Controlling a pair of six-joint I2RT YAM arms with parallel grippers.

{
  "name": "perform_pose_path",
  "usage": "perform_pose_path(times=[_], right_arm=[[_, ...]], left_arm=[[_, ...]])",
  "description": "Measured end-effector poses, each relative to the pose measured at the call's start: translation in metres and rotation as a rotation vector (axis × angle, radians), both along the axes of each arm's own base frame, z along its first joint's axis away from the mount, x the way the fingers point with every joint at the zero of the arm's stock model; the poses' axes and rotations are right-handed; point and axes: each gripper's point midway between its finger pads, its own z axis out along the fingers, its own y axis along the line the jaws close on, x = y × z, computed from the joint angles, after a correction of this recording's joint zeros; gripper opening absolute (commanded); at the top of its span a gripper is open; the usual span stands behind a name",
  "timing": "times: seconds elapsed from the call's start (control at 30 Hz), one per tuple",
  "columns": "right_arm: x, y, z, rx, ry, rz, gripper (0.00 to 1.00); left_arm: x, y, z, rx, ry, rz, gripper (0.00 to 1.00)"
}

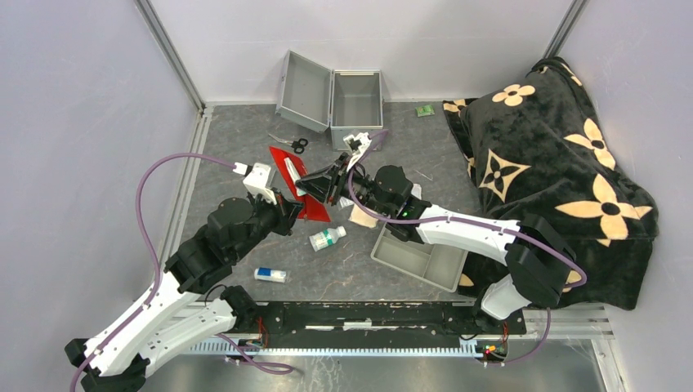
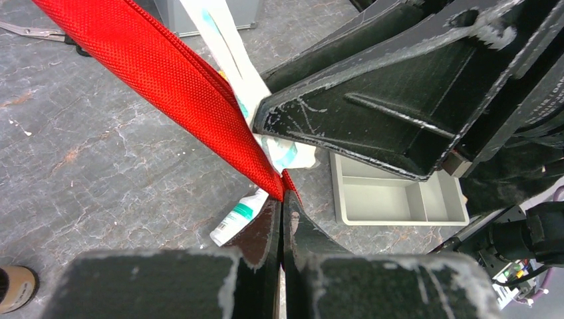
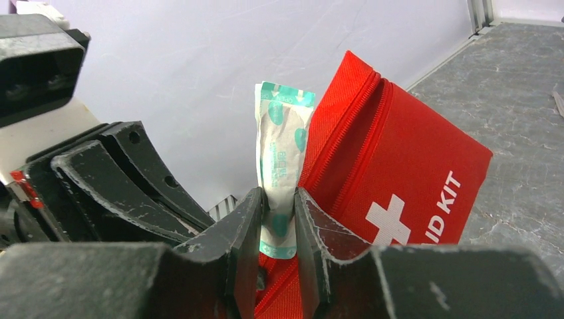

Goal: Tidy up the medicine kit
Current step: Place the medical item at the medicine pouch.

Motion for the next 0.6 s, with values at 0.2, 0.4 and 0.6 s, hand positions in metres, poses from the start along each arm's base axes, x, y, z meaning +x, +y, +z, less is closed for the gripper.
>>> perform_pose_path(times=[0.2, 0.4, 0.6], right_arm=[[-0.002, -0.003, 0.016, 0.04, -0.028, 0.001, 0.3], [-0.006, -0.008, 0.029, 0.073, -0.052, 0.001, 0.3], [-0.006, -0.019, 0.027, 0.056, -0.071, -0.036, 0.3]], left_arm=[[-0.001, 0.001, -0.003, 0.012, 0.01, 0.0, 0.02], [-0.003, 0.003, -0.013, 0.045, 0.041, 0.0, 0.02], [0.0, 0.002, -0.016, 0.125, 0.085, -0.008, 0.02]])
